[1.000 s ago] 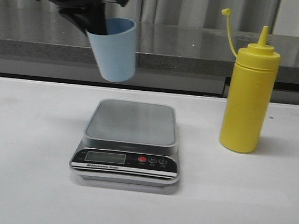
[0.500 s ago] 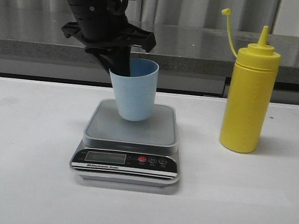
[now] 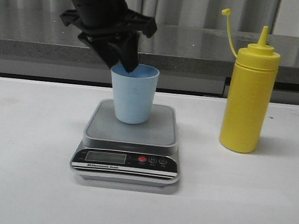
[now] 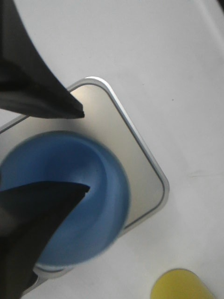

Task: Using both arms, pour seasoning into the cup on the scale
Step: 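Lift the blue cup with the left gripper and set it on the scale, then open the left gripper and withdraw it from the cup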

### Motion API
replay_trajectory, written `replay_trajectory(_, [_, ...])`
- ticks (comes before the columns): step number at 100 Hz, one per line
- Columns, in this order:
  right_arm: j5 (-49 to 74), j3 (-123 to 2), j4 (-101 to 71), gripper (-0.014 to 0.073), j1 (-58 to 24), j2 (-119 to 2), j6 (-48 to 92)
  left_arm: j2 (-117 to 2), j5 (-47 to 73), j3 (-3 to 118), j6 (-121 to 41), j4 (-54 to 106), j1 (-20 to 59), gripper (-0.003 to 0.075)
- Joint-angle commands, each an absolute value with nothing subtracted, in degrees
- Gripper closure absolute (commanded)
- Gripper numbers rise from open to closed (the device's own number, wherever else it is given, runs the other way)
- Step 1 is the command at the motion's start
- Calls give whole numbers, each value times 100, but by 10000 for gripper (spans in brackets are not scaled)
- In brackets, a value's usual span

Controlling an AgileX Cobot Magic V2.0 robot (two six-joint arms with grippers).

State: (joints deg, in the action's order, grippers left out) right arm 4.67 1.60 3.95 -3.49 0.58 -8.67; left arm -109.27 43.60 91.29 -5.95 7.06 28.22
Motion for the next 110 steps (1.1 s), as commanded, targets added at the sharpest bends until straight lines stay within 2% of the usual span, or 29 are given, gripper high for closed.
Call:
replay_trajectory(1, [0, 58, 446, 661, -319, 154, -810, -10250, 4174, 9273, -538, 803, 2827, 434])
replay_trajectory(27, [0, 58, 446, 661, -319, 154, -810, -8997, 3881, 8470, -457, 782, 2607, 664])
replay_trajectory(39, [0, 58, 446, 661, -319, 154, -810, -8315, 3717, 7914, -414, 782, 2360, 739])
replay_trajectory(84, [-40, 46, 446, 661, -319, 155, -839, -5321, 3312, 5649, -247, 782, 1107, 741])
replay_trajectory(110, [133, -174, 327, 661, -319, 129, -849, -3567, 3176, 4327, -247, 782, 737, 741])
